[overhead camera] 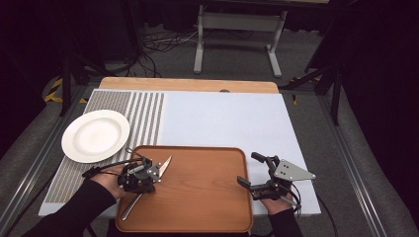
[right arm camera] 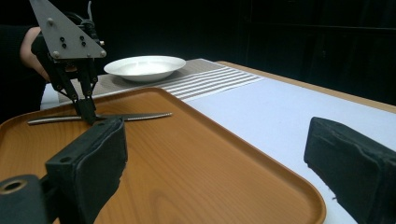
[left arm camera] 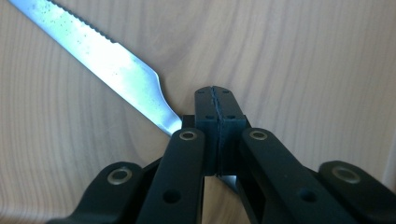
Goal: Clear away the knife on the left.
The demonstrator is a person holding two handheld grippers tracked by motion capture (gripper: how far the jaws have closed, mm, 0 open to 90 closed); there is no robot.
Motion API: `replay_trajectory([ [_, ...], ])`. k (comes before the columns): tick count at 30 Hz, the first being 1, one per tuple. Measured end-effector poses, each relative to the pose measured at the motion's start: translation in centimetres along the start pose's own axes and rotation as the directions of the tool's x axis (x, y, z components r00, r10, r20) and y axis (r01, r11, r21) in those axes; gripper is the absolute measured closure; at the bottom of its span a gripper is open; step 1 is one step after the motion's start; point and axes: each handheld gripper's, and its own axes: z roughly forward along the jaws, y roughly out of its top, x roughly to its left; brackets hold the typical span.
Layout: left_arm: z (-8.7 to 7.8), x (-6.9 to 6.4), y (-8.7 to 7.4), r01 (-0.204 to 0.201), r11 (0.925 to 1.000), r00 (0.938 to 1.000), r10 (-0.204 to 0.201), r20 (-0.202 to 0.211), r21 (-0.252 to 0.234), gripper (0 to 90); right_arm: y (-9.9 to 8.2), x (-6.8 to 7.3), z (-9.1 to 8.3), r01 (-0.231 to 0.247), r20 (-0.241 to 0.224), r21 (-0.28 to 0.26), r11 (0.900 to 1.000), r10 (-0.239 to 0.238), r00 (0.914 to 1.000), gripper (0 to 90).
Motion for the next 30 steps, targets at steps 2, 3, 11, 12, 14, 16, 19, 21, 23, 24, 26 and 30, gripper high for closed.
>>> replay_trajectory([
  [2, 0.0, 0.0, -0.1, 0.009, 1.0, 0.9999, -0.009, -0.005, 0.001, 90.0, 0.0, 0.0, 0.0, 0.0, 0.0, 0.0, 1.0, 0.0, 1.0, 6.6],
  [3, -0.1, 0.1, -0.2, 0.015, 0.9999, 0.9999, -0.015, -0.002, 0.003, 90.0, 0.0, 0.0, 0.0, 0.0, 0.0, 0.0, 1.0, 0.0, 1.0, 6.6],
  [11, -0.3, 0.5, -1.2, 0.054, 0.9986, 0.9986, -0.054, 0.005, 0.003, 90.0, 0.0, 0.0, 0.0, -0.001, -0.002, 0.0, 1.0, 0.001, 1.0, 6.6],
  [12, -0.3, 0.5, -1.3, 0.066, 0.9978, 0.9978, -0.066, 0.007, 0.002, 90.0, 0.0, 0.0, 0.0, -0.001, -0.002, 0.0, 1.0, 0.001, 1.0, 6.6],
  [14, -0.3, 0.7, -1.6, 0.076, 0.9971, 0.997, -0.076, 0.012, -0.002, 90.0, 0.0, 0.0, 0.0, -0.001, -0.001, 0.001, 1.0, 0.001, 1.0, 6.6],
  [16, -0.4, 0.7, -1.9, 0.086, 0.9963, 0.9962, -0.086, 0.01, -0.005, 90.0, 0.0, 0.0, 0.0, 0.0, -0.001, 0.001, 1.0, 0.0, 1.0, 6.6],
  [19, -0.4, 0.8, -2.4, 0.106, 0.9942, 0.9943, -0.106, 0.011, -0.015, 90.0, 0.0, 0.0, 0.1, 0.0, -0.002, 0.002, 1.0, 0.0, 1.0, 6.6],
  [21, -0.4, 0.8, -2.7, 0.117, 0.9928, 0.9931, -0.117, 0.01, -0.024, 90.0, 0.0, 0.0, 0.1, 0.0, -0.002, 0.003, 1.0, 0.0, 1.0, 6.6],
  [23, -0.5, 0.9, -3.0, 0.128, 0.9914, 0.9918, -0.127, 0.011, -0.028, 90.0, 0.0, 0.0, 0.1, 0.001, -0.002, 0.003, 1.0, -0.001, 1.0, 6.6],
  [24, -0.5, 0.9, -3.1, 0.128, 0.9914, 0.9917, -0.128, 0.013, -0.029, 90.0, 0.0, 0.0, 0.1, 0.001, -0.001, 0.003, 1.0, -0.001, 1.0, 6.6],
  [26, -0.5, 0.9, -3.3, 0.135, 0.9903, 0.9908, -0.134, 0.014, -0.033, 90.0, 0.0, 0.0, 0.1, 0.001, -0.002, 0.003, 1.0, -0.001, 1.0, 6.6],
  [30, -0.6, 0.9, -3.7, 0.151, 0.9877, 0.9884, -0.151, 0.015, -0.039, 90.0, 0.0, 0.0, 0.1, 0.001, -0.002, 0.005, 1.0, -0.001, 1.0, 6.6],
])
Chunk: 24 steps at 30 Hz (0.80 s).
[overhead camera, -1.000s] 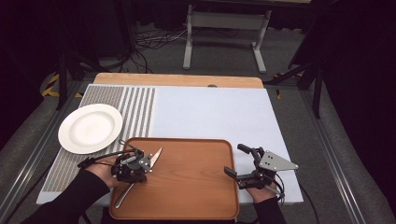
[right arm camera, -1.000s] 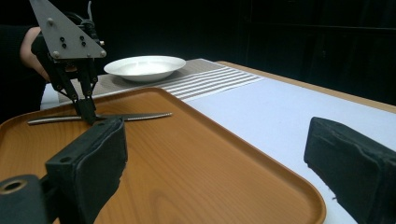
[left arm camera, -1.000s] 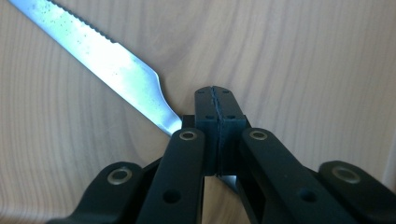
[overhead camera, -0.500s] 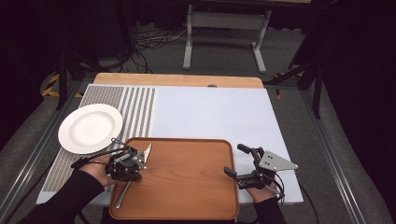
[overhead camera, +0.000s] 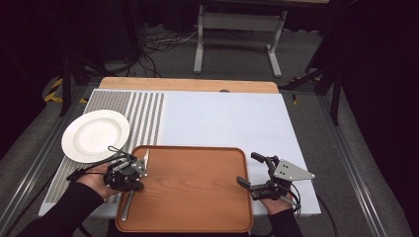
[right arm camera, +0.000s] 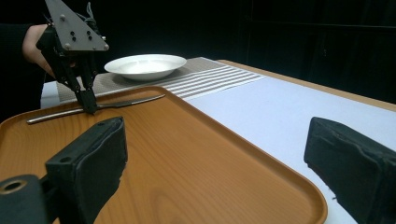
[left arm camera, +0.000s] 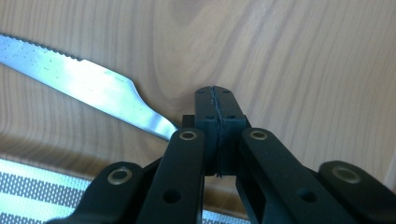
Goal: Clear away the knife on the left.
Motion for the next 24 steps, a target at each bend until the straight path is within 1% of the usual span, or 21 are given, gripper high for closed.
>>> replay_trajectory([
  [7, -0.1, -0.1, -0.7, 0.018, 0.9998, 0.9998, -0.018, 0.001, -0.01, 90.0, 0.0, 0.0, 0.0, 0.0, -0.001, 0.0, 1.0, 0.0, 1.0, 6.6],
  [9, -0.2, -0.1, -0.8, 0.02, 0.9998, 0.9998, -0.02, 0.004, -0.004, 90.0, 0.0, 0.0, 0.0, -0.001, -0.001, 0.001, 1.0, 0.001, 1.0, 6.6],
  [15, -0.2, -0.3, -1.3, 0.036, 0.9993, 0.9993, -0.036, 0.004, -0.006, 90.0, 0.0, 0.1, 0.0, -0.001, -0.001, 0.002, 1.0, 0.001, 1.0, 6.6],
  [22, -0.3, -0.3, -1.3, 0.033, 0.9994, 0.9995, -0.033, 0.002, -0.005, 90.0, 0.0, 0.1, 0.1, 0.001, -0.001, 0.003, 1.0, -0.001, 1.0, 6.6],
  [23, -0.3, -0.2, -1.3, 0.034, 0.9994, 0.9994, -0.034, 0.002, -0.01, 89.5, 0.0, 0.1, 0.1, 0.0, -0.001, 0.004, 1.0, 0.0, 1.0, 6.6],
  [24, -0.4, -0.2, -1.3, 0.048, 0.9988, 0.9988, -0.047, 0.009, -0.014, 85.9, 0.0, 0.1, 0.0, -0.001, -0.001, 0.003, 1.0, 0.001, 1.0, 6.6],
])
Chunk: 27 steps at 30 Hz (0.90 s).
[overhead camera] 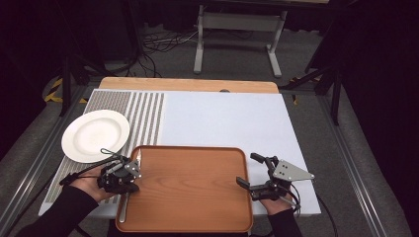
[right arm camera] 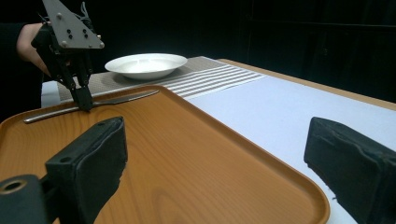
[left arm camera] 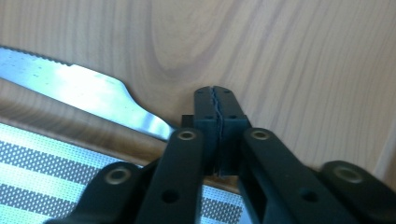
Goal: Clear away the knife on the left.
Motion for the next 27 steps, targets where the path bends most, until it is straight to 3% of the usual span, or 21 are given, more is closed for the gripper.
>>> replay_trajectory([
  [3, -0.4, 0.1, 0.0, 0.019, 0.9994, 0.9998, -0.019, 0.0, -0.03, 74.7, 0.0, 0.0, 0.0, -0.001, 0.001, -0.001, 1.0, 0.001, 1.0, 6.6],
  [8, -1.6, 0.3, 0.1, 0.056, 0.9932, 0.9981, -0.058, -0.019, -0.102, 39.4, 0.0, 0.0, 0.1, -0.002, -0.001, -0.001, 1.0, 0.002, 1.0, 6.6],
  [11, -2.4, 0.5, -0.2, 0.095, 0.9789, 0.9954, -0.096, 0.002, -0.181, 30.7, 0.0, 0.0, 0.1, 0.002, -0.004, -0.001, 1.0, -0.002, 1.0, 6.6],
  [17, -3.3, 0.4, -0.5, 0.1, 0.9619, 0.9936, -0.11, -0.026, -0.255, 14.1, 0.0, 0.0, 0.0, -0.001, 0.002, 0.0, 1.0, 0.001, 1.0, 6.6],
  [20, -3.8, 0.1, -0.8, 0.088, 0.9504, 0.9935, -0.105, -0.043, -0.299, 11.2, 0.0, 0.0, -0.2, -0.003, 0.005, -0.004, 1.0, 0.003, 1.0, 6.6],
  [23, -4.3, -0.2, -1.2, 0.099, 0.9344, 0.9918, -0.121, -0.043, -0.342, 9.4, -0.1, 0.0, -0.3, -0.006, 0.008, -0.002, 1.0, 0.006, 1.0, 6.6],
  [26, -4.8, -0.4, -2.0, 0.099, 0.9104, 0.9899, -0.132, -0.053, -0.402, 7.8, -0.1, 0.0, -0.3, -0.003, 0.008, -0.001, 1.0, 0.003, 1.0, 6.6],
  [27, -5.0, -0.4, -2.3, 0.096, 0.8992, 0.9885, -0.137, -0.065, -0.427, 7.4, -0.1, 0.0, -0.2, -0.002, 0.007, -0.001, 1.0, 0.002, 1.0, 6.6],
])
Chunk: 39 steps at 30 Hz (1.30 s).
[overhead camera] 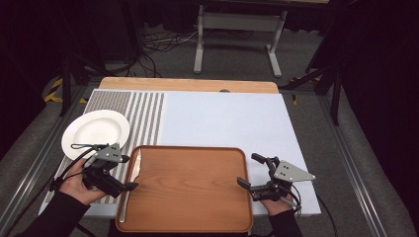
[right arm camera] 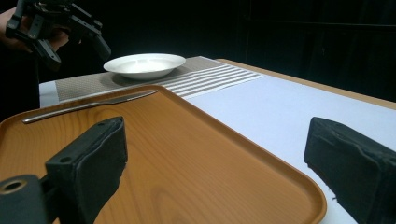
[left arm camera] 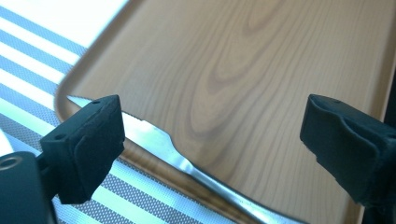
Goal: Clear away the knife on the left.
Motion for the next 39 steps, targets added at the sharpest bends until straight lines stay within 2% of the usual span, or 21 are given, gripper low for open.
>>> replay_trajectory([
  [3, -0.3, 0.1, -0.4, -0.011, 0.9983, 0.9999, 0.011, -0.011, -0.057, 0.1, 0.0, 0.0, 0.0, -0.003, 0.001, 0.0, 1.0, 0.003, 1.0, 6.6],
  [5, -0.4, 0.1, -0.6, -0.009, 0.9967, 0.9999, 0.008, -0.01, -0.081, 0.2, 0.0, 0.0, 0.0, -0.003, 0.001, 0.001, 1.0, 0.003, 1.0, 6.6],
  [8, -0.6, 0.0, -1.0, -0.014, 0.9897, 0.9999, 0.012, -0.012, -0.142, 0.1, 0.0, 0.0, 0.0, -0.001, 0.0, 0.002, 1.0, 0.001, 1.0, 6.6],
  [10, -0.8, -0.1, -1.4, -0.012, 0.9806, 0.9998, 0.008, -0.017, -0.196, 0.1, 0.0, 0.0, 0.0, -0.001, 0.0, 0.003, 1.0, 0.001, 1.0, 6.6],
  [11, -0.9, -0.1, -1.6, -0.014, 0.9734, 0.9997, 0.009, -0.021, -0.229, 0.0, -0.1, 0.0, 0.0, -0.002, 0.0, 0.003, 1.0, 0.002, 1.0, 6.6],
  [14, -1.2, 0.0, -2.3, -0.007, 0.9448, 0.9996, -0.002, -0.029, -0.328, 0.1, -0.1, 0.0, 0.0, -0.001, 0.001, 0.002, 1.0, 0.001, 1.0, 6.6],
  [16, -1.3, 0.1, -2.8, -0.002, 0.9266, 0.9994, -0.011, -0.034, -0.376, 0.1, -0.1, -0.1, 0.0, 0.0, 0.001, 0.002, 1.0, 0.0, 1.0, 6.6],
  [18, -1.2, 0.1, -3.4, -0.003, 0.9042, 0.9991, -0.016, -0.04, -0.427, 0.1, -0.1, -0.1, 0.0, -0.002, 0.001, 0.003, 1.0, 0.002, 1.0, 6.6],
  [19, -1.1, 0.1, -3.7, -0.005, 0.8958, 0.9988, -0.017, -0.046, -0.444, 0.1, -0.1, -0.1, 0.0, -0.002, 0.001, 0.004, 1.0, 0.002, 1.0, 6.6],
  [20, -0.9, 0.1, -4.1, -0.005, 0.8815, 0.9984, -0.022, -0.052, -0.472, 0.1, -0.1, -0.2, -0.1, 0.0, 0.002, 0.007, 1.0, 0.0, 1.0, 6.6],
  [21, -0.8, 0.1, -4.3, -0.005, 0.8728, 0.9983, -0.024, -0.053, -0.488, 0.1, -0.2, -0.3, -0.1, -0.001, 0.005, 0.006, 1.0, 0.001, 1.0, 6.5],
  [22, -0.5, 0.1, -4.7, 0.0, 0.8603, 0.9978, -0.033, -0.057, -0.51, 0.1, -0.2, -0.3, -0.1, -0.002, 0.004, 0.005, 1.0, 0.002, 1.0, 6.4],
  [24, -0.2, 0.2, -5.2, 0.007, 0.8509, 0.9965, -0.05, -0.067, -0.525, 0.1, -0.2, -0.4, -0.2, 0.002, 0.011, 0.007, 1.0, -0.002, 0.9999, 5.8],
  [27, 0.3, 0.3, -6.1, 0.034, 0.8285, 0.995, -0.081, -0.059, -0.559, 0.2, -0.3, -0.5, -0.2, 0.011, 0.019, 0.012, 0.9999, -0.012, 0.9998, 5.3],
  [28, 0.3, 0.3, -6.3, 0.031, 0.8226, 0.9947, -0.081, -0.063, -0.568, 0.2, -0.3, -0.5, -0.2, 0.012, 0.02, 0.013, 0.9998, -0.012, 0.9997, 5.3],
  [29, 0.5, 0.3, -6.6, 0.04, 0.811, 0.9946, -0.088, -0.055, -0.584, 0.2, -0.3, -0.5, -0.2, 0.013, 0.021, 0.015, 0.9998, -0.013, 0.9997, 5.3],
  [30, 0.7, 0.4, -6.9, 0.04, 0.8054, 0.994, -0.092, -0.059, -0.591, 0.3, -0.4, -0.5, -0.2, 0.014, 0.022, 0.017, 0.9997, -0.015, 0.9997, 5.3],
  [32, 1.0, 0.3, -7.3, 0.034, 0.8012, 0.9928, -0.096, -0.072, -0.597, 0.2, -0.4, -0.6, -0.2, 0.017, 0.024, 0.023, 0.9996, -0.018, 0.9996, 5.1],
  [33, 1.0, 0.3, -7.3, 0.034, 0.8012, 0.9928, -0.096, -0.072, -0.597, 0.3, -0.4, -0.6, -0.2, 0.017, 0.024, 0.023, 0.9996, -0.018, 0.9996, 5.1],
  [35, 1.6, 0.1, -8.3, 0.033, 0.8072, 0.993, -0.093, -0.073, -0.589, 0.2, -0.5, -0.7, -0.2, 0.017, 0.023, 0.024, 0.9996, -0.018, 0.9996, 5.1],
  [39, 2.1, 0.2, -9.2, 0.055, 0.8051, 0.9911, -0.116, -0.066, -0.591, 0.2, -0.6, -0.7, -0.3, 0.013, 0.028, 0.027, 0.9995, -0.014, 0.9995, 5.1],
])
